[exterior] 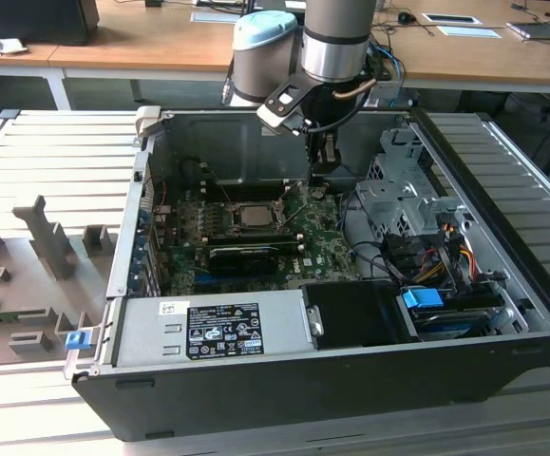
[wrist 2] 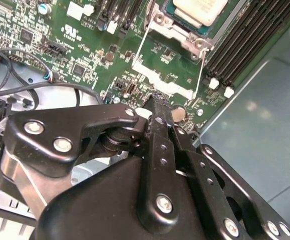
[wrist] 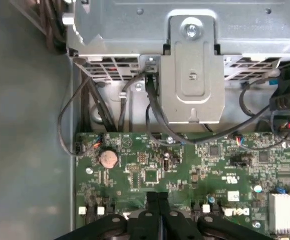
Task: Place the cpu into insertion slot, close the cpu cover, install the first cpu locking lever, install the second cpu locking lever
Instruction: 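Close the cpu cover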
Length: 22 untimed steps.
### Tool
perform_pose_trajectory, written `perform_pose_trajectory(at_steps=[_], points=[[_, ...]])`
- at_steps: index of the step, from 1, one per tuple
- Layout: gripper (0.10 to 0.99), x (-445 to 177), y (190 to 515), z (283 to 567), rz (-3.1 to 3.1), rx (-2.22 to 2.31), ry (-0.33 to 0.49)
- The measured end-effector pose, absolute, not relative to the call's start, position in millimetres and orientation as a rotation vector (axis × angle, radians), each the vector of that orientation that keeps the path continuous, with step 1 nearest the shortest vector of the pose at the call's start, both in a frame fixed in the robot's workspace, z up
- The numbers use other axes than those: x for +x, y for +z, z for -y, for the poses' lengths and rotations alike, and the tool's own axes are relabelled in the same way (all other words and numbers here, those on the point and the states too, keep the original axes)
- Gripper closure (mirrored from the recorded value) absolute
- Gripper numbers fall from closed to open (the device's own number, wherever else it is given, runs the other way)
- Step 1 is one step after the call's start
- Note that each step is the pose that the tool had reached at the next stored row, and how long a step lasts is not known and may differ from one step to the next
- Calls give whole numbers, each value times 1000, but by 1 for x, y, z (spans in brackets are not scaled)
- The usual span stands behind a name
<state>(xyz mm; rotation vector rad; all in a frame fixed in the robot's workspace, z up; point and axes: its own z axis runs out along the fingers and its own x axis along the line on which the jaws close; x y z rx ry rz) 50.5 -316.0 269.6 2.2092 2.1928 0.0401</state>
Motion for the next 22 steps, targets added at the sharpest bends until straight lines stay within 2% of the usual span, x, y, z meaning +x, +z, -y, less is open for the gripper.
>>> perform_pose_trajectory(at_steps=[7, 22], points=[[980, 54, 254, 316, -2194, 2208, 40], [980, 36, 253, 316, -2196, 2206, 40]])
